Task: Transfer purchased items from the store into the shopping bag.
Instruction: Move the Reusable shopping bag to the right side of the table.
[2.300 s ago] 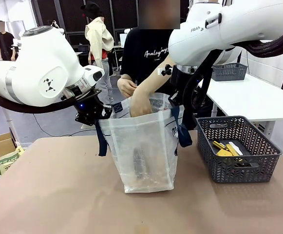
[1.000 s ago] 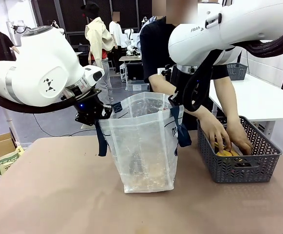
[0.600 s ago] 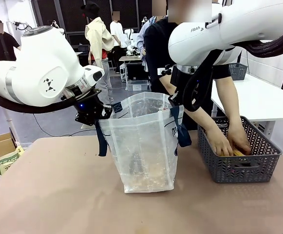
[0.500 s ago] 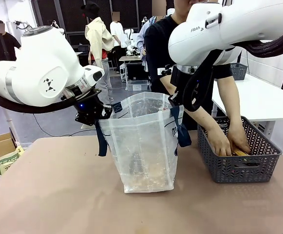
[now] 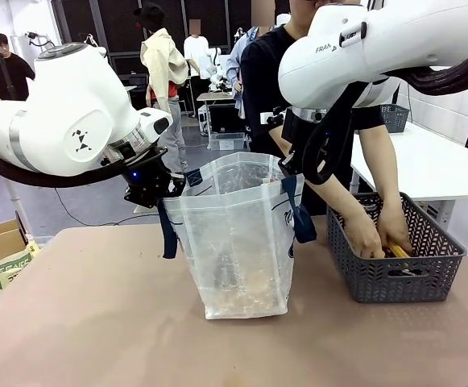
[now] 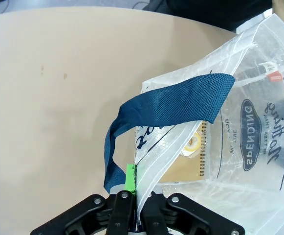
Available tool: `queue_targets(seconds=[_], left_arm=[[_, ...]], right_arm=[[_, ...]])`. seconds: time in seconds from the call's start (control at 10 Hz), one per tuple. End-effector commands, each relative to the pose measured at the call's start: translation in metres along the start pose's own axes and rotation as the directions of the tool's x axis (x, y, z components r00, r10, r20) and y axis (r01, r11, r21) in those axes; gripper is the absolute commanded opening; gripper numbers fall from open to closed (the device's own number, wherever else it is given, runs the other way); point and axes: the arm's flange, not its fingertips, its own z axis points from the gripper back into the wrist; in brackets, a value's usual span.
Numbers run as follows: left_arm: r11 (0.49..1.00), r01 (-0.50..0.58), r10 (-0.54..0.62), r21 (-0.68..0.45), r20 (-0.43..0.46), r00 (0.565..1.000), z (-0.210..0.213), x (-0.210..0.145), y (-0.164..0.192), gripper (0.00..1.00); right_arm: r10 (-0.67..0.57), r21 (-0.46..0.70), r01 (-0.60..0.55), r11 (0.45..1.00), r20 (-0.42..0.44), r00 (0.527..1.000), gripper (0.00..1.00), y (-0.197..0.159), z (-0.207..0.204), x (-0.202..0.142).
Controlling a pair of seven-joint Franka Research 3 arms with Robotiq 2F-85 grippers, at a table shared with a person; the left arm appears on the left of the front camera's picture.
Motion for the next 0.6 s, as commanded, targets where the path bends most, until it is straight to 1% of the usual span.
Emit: queue_targets(seconds=[0.0,0.5], left_arm=[[1.0,0.004,-0.004,0.008,0.005,1.0,0.0009,0.0001,0.0012,0.0],[1.0,0.004,-0.004,0.008,0.005,1.0,0.0009,0.0001,0.0012,0.0]], right_arm=[[-0.005,0.0,0.005,1.0,-0.004,1.0,0.0,-0.0005,0.0008,-0.0001],[-0.005,0.0,0.005,1.0,-0.004,1.0,0.0,-0.0005,0.0008,-0.0001]])
